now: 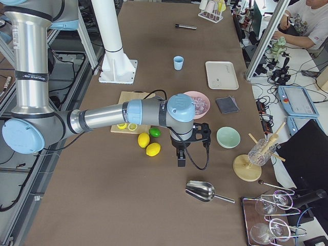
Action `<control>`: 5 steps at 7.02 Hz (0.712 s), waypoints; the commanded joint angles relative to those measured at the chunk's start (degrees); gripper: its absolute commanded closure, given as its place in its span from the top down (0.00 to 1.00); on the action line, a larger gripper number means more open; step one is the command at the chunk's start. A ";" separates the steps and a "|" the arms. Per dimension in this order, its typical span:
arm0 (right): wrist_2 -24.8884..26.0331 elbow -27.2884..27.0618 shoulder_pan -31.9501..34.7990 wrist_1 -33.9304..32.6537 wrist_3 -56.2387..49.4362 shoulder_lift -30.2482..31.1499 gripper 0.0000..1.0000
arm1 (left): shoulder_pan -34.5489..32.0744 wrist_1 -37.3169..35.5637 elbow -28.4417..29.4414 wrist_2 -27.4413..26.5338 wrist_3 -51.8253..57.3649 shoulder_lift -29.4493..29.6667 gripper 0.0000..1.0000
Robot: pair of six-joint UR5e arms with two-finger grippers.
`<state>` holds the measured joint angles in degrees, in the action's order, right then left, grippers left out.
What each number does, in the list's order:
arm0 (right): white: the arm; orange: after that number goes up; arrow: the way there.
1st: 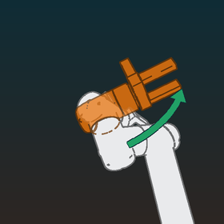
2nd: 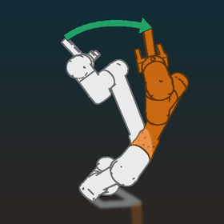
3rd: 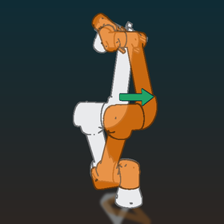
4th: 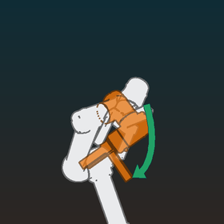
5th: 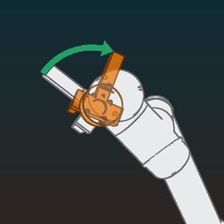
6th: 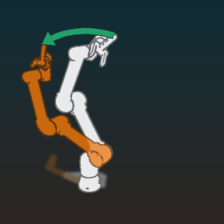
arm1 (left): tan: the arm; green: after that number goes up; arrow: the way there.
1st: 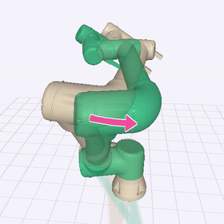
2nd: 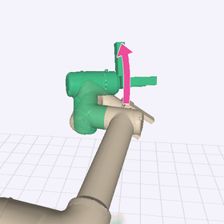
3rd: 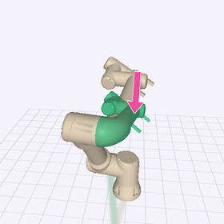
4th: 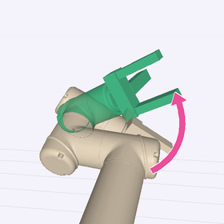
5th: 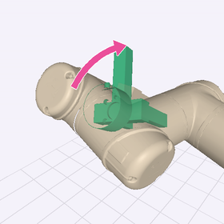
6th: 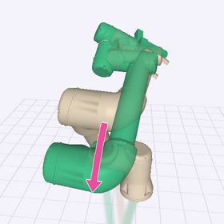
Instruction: Mash ice and strawberries in cup
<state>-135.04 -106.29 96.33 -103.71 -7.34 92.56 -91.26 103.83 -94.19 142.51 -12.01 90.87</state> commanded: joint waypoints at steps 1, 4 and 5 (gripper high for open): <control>-1.61 -0.32 -0.27 0.00 0.22 -0.44 0.99 | -0.15 -0.12 -0.28 -5.52 1.02 1.57 0.98; -2.59 -0.67 -0.88 0.00 -0.13 -1.06 0.99 | 2.57 2.14 3.83 -7.51 0.85 4.84 0.98; -1.11 -0.50 -1.67 0.00 -0.56 -1.58 0.99 | 2.49 5.47 3.49 -7.86 1.37 4.93 0.98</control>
<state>-137.30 -106.83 95.41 -103.71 -7.50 91.43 -88.99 105.98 -91.07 135.07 -11.02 95.33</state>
